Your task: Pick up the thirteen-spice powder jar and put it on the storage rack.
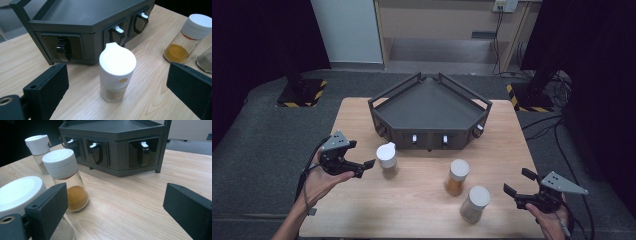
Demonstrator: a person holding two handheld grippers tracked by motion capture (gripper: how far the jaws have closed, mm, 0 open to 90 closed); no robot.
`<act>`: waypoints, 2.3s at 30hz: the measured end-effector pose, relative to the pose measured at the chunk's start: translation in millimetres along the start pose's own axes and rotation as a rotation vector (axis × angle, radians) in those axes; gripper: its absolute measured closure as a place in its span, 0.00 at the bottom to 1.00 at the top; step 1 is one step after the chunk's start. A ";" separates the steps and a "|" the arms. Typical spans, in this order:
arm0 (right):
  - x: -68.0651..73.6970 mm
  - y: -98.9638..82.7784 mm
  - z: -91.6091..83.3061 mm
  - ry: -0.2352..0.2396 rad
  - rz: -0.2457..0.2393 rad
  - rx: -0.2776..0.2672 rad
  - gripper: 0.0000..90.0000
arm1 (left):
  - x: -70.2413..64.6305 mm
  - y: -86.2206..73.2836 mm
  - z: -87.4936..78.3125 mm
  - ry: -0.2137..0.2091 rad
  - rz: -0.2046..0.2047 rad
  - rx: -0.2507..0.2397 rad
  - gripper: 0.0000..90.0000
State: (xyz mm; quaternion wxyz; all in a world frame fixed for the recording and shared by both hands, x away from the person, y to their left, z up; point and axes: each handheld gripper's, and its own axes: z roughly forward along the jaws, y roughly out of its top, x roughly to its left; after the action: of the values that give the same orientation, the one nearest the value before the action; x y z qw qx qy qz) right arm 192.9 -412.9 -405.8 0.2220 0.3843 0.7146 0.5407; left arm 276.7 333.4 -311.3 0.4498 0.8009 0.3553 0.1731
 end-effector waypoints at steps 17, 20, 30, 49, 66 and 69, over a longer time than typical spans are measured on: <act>-0.2 -0.3 0.2 0.000 0.003 0.000 0.07 | -1.5 12.7 20.1 0.005 -0.007 0.047 0.03; -0.5 -0.6 -0.1 0.000 0.003 -0.002 0.07 | -2.1 14.5 27.6 0.007 -0.012 0.060 0.03; -0.9 -0.7 -0.3 0.000 0.005 -0.003 0.07 | -4.3 17.7 41.5 0.000 -0.015 0.079 0.04; -1.6 -0.7 0.2 0.002 0.010 0.002 0.07 | -7.6 21.3 70.9 0.013 -0.019 0.129 0.05; -2.7 -1.6 0.4 0.001 0.018 0.001 0.08 | -7.8 23.6 90.2 0.019 -0.018 0.157 0.07; -2.8 -1.6 0.3 0.001 0.018 0.000 0.08 | -8.3 23.5 91.5 0.020 -0.016 0.158 0.07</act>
State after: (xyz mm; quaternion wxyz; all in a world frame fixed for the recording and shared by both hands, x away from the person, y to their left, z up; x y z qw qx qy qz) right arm 194.3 -415.1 -407.7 0.2168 0.3906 0.7113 0.5427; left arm 335.4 264.7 -340.1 0.3830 0.8293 0.3787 0.1488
